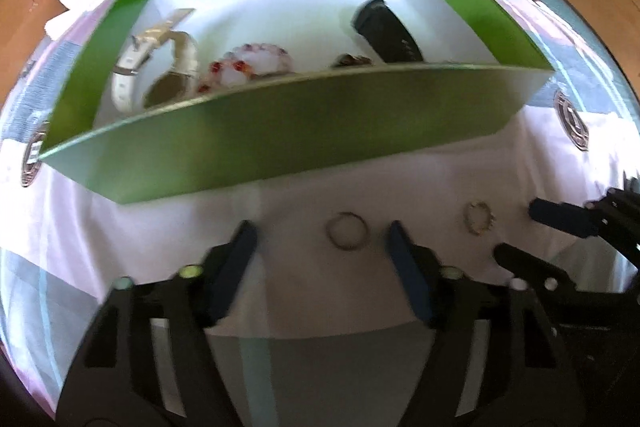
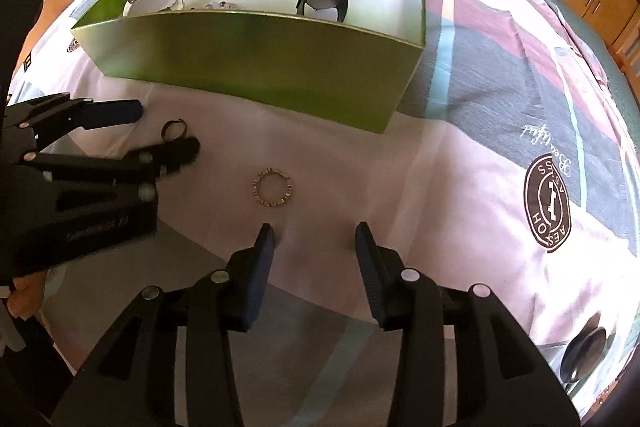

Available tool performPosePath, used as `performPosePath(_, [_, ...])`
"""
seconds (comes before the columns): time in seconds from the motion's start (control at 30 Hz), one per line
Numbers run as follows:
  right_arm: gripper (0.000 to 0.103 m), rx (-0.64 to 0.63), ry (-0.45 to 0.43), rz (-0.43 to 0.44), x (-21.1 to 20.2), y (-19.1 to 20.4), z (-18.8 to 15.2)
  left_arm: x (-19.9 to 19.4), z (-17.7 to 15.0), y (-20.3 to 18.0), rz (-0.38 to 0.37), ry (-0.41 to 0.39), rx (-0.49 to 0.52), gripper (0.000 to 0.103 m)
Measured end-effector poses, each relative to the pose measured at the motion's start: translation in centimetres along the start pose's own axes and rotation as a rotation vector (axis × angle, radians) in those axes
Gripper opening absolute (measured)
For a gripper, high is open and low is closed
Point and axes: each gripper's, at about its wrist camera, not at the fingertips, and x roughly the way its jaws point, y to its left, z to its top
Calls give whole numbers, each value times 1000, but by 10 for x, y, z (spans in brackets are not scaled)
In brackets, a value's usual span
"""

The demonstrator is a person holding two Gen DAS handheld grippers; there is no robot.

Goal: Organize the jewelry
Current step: 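Grasp the small dark ring with the left gripper while the right grasps the gold beaded ring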

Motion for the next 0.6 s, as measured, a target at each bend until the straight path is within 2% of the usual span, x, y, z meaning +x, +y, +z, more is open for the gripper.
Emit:
performPosePath(0.07, [42, 5, -13, 23, -2, 3, 0, -1, 1, 13, 28, 0, -33, 37])
performPosePath(0.13, [42, -9, -42, 23, 0, 13, 5, -4, 2, 21, 9, 24, -65, 36])
performPosePath(0.2, [42, -30, -69, 28, 1, 21, 7, -9, 4, 26, -29, 41, -92, 38])
performPosePath(0.27, [42, -47, -77, 28, 6, 25, 11, -12, 5, 33, -43, 34, -100, 50])
performPosePath(0.37, [42, -59, -74, 25, 14, 32, 10, -13, 5, 37, -15, 1, -81, 56])
performPosePath(0.4, [40, -63, -89, 24, 14, 33, 11, -13, 6, 37, -10, 0, -76, 57])
performPosePath(0.43, [32, -68, -92, 32, 14, 34, 10, -12, 6, 36, -7, 1, -72, 57])
performPosePath(0.5, [23, -74, -91, 37, 13, 36, 11, -5, 5, 29, 0, 8, -61, 57])
performPosePath(0.6, [22, -81, -82, 45, 12, 37, 11, 1, 8, 24, 25, 10, -37, 57])
